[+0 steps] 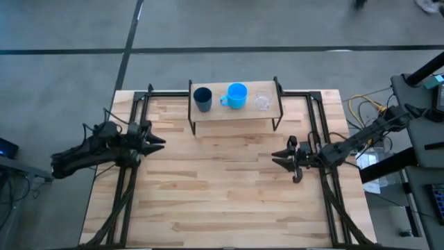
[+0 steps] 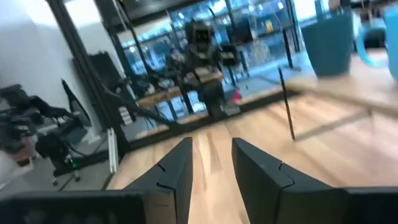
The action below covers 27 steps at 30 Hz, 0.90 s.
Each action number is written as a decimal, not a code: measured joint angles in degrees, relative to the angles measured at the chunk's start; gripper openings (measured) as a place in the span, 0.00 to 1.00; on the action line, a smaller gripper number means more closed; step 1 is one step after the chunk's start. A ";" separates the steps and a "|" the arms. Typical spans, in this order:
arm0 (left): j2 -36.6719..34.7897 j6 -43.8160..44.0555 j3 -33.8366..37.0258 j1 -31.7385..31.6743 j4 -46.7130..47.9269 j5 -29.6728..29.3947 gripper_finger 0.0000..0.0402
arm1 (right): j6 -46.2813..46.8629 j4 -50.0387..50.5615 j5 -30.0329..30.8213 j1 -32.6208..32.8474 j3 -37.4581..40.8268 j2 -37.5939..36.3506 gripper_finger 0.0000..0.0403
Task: Stack small to large cups/mugs on shelf
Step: Return to Home Position
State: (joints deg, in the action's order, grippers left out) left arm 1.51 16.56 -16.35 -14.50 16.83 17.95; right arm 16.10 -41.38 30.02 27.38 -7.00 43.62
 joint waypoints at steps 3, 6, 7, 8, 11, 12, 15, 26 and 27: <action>0.04 0.52 2.24 0.00 0.48 0.64 0.23 | 3.58 1.72 0.07 -0.01 1.22 -0.02 0.26; 0.18 0.99 3.98 0.00 -2.34 0.92 0.23 | 3.97 1.76 0.07 -0.02 1.85 -0.03 0.26; 0.04 1.05 4.64 0.00 -4.11 1.12 0.23 | 3.45 1.73 0.07 -0.02 2.03 -0.07 0.26; -0.06 1.04 5.34 0.00 -5.63 1.32 0.23 | 2.95 1.77 0.07 -0.02 2.21 -0.04 0.26; -0.04 1.05 6.76 0.00 -9.78 1.55 0.23 | 2.47 1.77 0.15 -0.02 2.81 -0.07 0.26; -0.04 1.05 7.24 0.00 -11.07 1.57 0.23 | 2.50 1.73 0.15 -0.01 3.02 -0.07 0.26; -0.06 1.62 9.72 0.00 -14.45 2.22 0.23 | 3.63 1.77 0.15 -0.02 3.96 -0.04 0.25; 0.12 4.14 15.86 0.00 -26.83 3.29 0.23 | -0.68 2.22 0.13 -0.01 4.61 0.07 0.25; 0.20 4.13 15.87 0.00 -26.84 3.30 0.23 | -1.45 2.28 0.13 -0.01 4.61 0.07 0.25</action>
State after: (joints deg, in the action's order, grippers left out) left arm 1.72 20.69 -0.48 -14.50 -10.02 21.25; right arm 14.66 -39.11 30.15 27.37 -2.39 43.68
